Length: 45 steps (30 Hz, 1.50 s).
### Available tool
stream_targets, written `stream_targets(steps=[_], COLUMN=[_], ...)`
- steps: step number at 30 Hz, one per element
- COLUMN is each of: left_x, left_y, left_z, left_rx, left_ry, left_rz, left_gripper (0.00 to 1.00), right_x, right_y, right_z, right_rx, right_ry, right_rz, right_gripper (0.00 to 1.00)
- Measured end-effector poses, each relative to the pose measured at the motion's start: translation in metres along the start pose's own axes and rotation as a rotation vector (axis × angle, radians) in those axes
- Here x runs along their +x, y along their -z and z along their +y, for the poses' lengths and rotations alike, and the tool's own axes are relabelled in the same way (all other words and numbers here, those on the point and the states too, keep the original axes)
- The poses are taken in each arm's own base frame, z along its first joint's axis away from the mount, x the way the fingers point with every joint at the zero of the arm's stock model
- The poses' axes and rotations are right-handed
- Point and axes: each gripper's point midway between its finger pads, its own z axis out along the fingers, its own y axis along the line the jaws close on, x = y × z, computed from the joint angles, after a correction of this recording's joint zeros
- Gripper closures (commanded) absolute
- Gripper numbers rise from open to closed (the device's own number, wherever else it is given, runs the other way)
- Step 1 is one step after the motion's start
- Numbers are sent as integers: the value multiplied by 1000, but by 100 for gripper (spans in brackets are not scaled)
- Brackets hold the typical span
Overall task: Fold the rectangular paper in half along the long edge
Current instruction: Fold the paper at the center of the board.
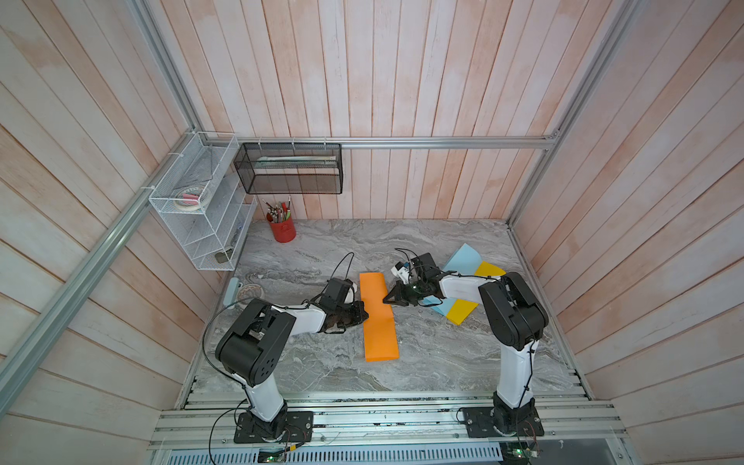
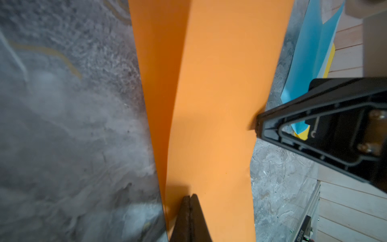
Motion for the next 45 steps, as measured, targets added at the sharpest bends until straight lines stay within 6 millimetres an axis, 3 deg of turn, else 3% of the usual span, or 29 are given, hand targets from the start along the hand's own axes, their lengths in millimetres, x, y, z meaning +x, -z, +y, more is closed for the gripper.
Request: stream_targets(steps=[4,13,16,21,26,30,34,37,45], left_x=[0,1,1,1,1,1,1,1,1], left_y=[0,0,0,0,0,0,0,0,0], left_z=[0,1,1,1,1,0,1,0,1], left_rx=[-2,-4,-5,-8,-9,-8,-9,-9,-11], left_ry=[1,2,2,-2,-5,-5,-5,-5,-6], left_rz=[3,5,6,6,7,7,7,7,6], left_gripper=[100,100,100,100,100,100,100,100,100], right_x=[0,1,-2,-17,-18,-5,3,8,0], right_y=[5,14,27,46,26,3,-5,0,24], right_z=[-27,-28,-17,21,35,20,-3,-20,-40], right_rx=[45,83,86,20,-28,-33,-16,-7,-11], right_ry=[-28,17,24,74,102,64,14,-22,-45], right_rz=[-5,-5,-24,-80,-48,10,30,25,-18], right_gripper=[100,100,100,100,100,100,100,100,100])
